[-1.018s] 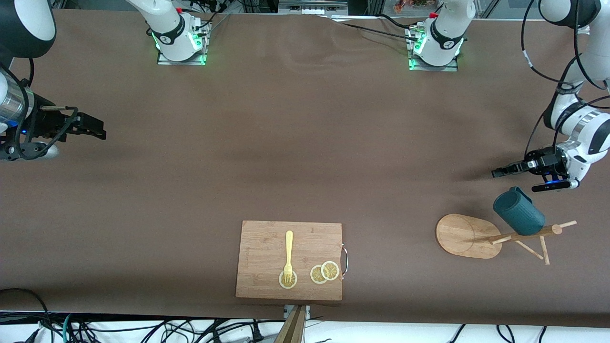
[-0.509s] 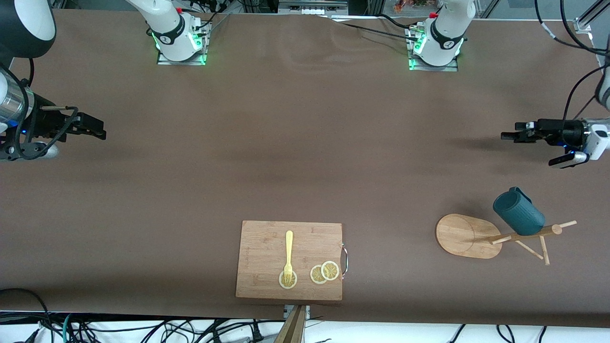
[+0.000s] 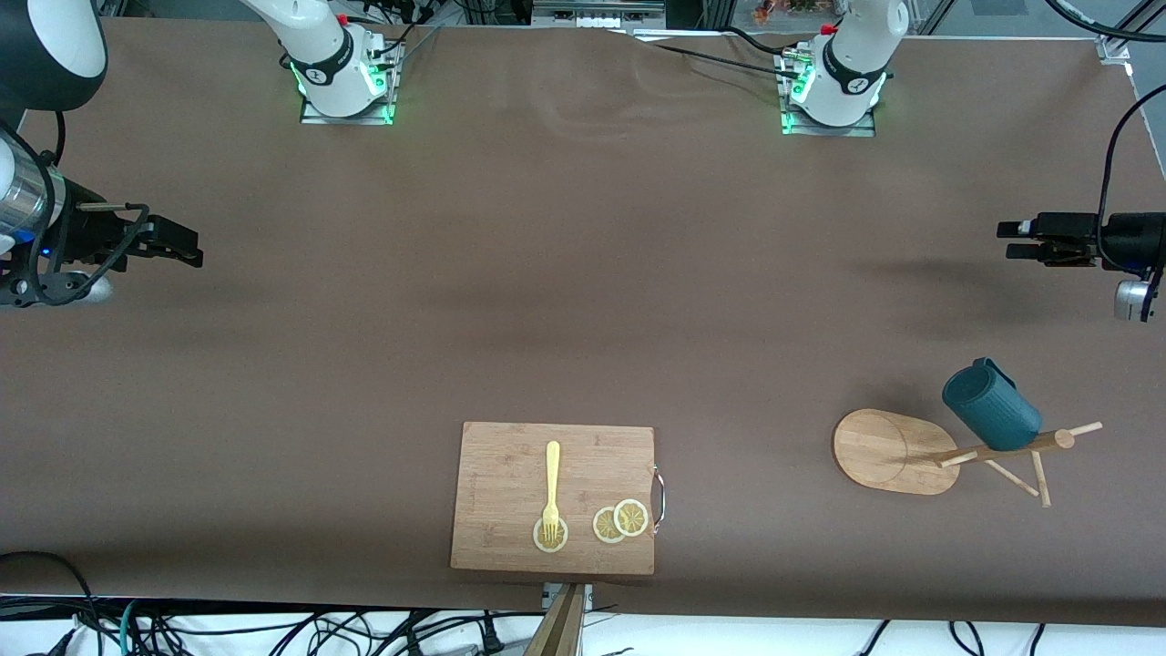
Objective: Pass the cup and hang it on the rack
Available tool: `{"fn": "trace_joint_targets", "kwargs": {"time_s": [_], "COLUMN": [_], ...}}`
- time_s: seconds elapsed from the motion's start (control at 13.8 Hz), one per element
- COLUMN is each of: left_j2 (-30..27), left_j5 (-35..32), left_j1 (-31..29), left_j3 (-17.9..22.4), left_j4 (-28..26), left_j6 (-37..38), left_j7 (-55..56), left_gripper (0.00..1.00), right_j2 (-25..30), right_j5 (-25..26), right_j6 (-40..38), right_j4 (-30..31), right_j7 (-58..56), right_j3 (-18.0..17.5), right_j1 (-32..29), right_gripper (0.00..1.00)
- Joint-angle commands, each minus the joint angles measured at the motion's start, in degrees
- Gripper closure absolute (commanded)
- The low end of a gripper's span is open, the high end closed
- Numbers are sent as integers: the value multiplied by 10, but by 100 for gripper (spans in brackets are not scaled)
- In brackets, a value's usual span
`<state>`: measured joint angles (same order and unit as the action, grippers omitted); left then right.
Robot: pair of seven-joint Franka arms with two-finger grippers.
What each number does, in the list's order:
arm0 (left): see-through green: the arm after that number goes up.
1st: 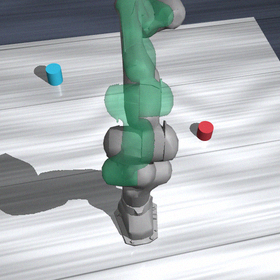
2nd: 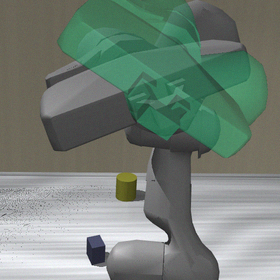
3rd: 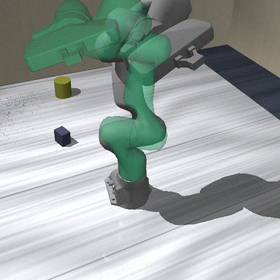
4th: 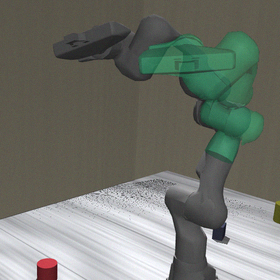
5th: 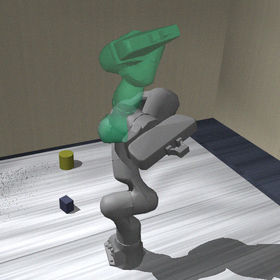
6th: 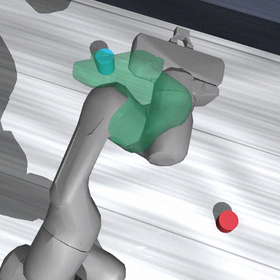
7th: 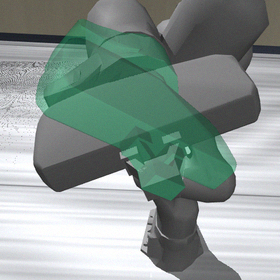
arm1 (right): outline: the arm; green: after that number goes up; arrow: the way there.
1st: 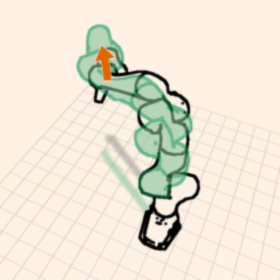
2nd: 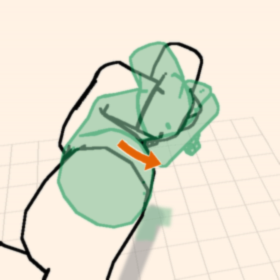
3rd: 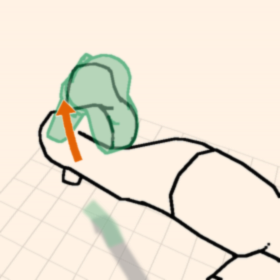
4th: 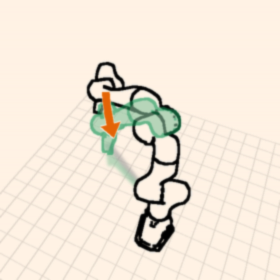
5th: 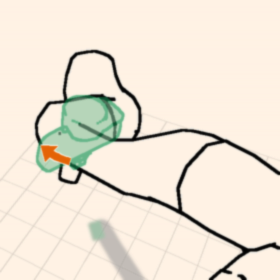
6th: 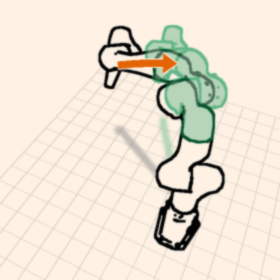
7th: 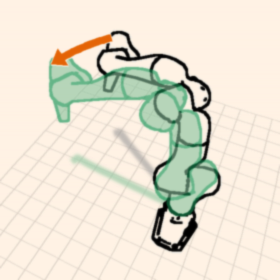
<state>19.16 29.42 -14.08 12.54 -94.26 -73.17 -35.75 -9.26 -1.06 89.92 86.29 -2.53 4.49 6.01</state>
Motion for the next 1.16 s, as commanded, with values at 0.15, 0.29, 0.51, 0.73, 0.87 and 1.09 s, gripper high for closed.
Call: {"fn": "trace_joint_targets", "kwargs": {"time_s": [0.15,0.29,0.51,0.73,0.87,1.09], "left_j2": [-33,-40,-44,-64,-84,-122], "left_j5": [-127,-167,-254,-267,-270,-286], "left_j1": [106,128,137,149,147,149], "left_j3": [2,-9,-60,-61,-60,-72], "left_j4": [58,81,132,147,146,135], "left_j6": [-19,-34,-64,-107,-123,-107], "left_j7": [143,181,183,185,184,293], "left_gripper": [0,0,0,0,0,0], "right_j2": [8,8,8,8,8,9], "right_j5": [3,3,3,3,3,3], "right_j6": [1,1,1,1,0,0], "right_j4": [2,2,2,2,2,2], "right_j7": [2,2,2,2,2,2], "right_j3": [-2,-2,-2,-2,-2,-2], "right_j1": [1,1,1,1,1,1], "right_gripper": [0,0,0,0,0,0]}}
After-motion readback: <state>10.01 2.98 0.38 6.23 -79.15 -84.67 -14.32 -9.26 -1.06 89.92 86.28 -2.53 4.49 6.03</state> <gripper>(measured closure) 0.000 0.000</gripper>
